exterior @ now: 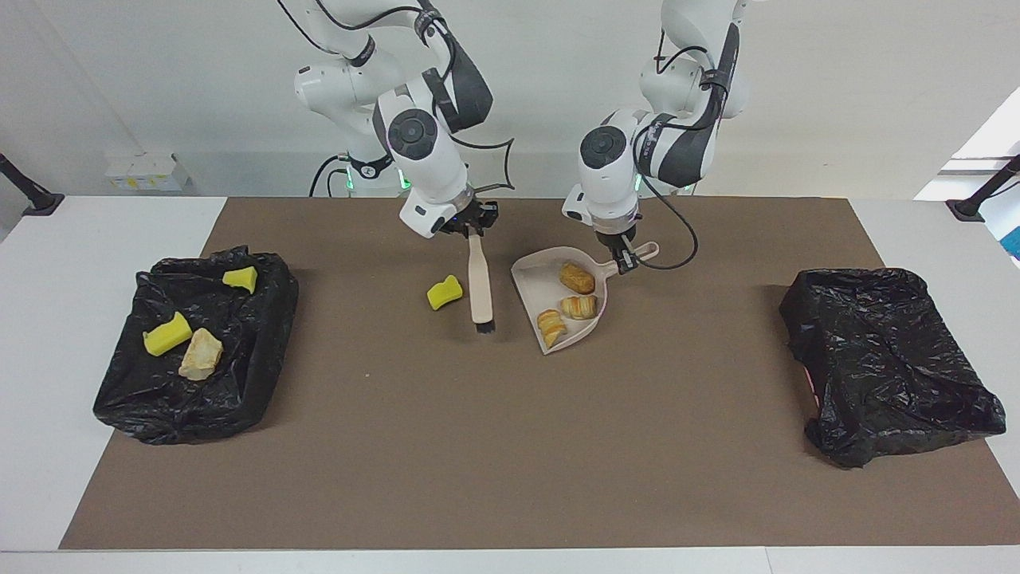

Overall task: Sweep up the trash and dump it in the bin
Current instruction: 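Sweep the bread and sponge pieces with the brush into the dustpan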

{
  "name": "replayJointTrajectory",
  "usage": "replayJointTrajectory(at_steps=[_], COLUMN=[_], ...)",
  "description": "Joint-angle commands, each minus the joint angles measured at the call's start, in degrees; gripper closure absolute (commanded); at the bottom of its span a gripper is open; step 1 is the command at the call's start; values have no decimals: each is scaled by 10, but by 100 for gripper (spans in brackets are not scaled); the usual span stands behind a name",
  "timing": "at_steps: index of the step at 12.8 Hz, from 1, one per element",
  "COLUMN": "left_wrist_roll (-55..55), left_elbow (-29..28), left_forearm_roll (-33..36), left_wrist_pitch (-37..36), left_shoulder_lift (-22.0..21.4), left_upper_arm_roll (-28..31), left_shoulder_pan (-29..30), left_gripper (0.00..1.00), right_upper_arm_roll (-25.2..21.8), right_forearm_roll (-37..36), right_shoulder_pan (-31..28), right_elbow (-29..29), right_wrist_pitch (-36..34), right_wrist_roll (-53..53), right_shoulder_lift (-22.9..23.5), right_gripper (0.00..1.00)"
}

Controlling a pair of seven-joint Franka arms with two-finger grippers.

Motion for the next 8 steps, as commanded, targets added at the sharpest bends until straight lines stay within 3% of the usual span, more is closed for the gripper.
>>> replayJointTrajectory(at_steps=[1, 5, 8], left_wrist_roll=[17, 14, 11], left_elbow=[-18, -20, -22], left_forearm_roll=[6, 7, 16], left_wrist_pitch=[13, 19, 23], left_shoulder_lift=[-12, -12, -14], left_upper_arm_roll=[2, 3, 3], left_shoulder_pan=[-5, -9, -10], left_gripper=[100, 100, 100], right_upper_arm_roll=[7, 7, 11], right_forearm_roll=[-27, -28, -28], right_shoulder_pan=[-17, -32, -28], right_elbow=[-77, -223, -267], right_wrist_pitch=[12, 92, 151], right_wrist_roll=[38, 18, 10], right_shoulder_lift=[-57, -152, -150], right_gripper=[100, 100, 100])
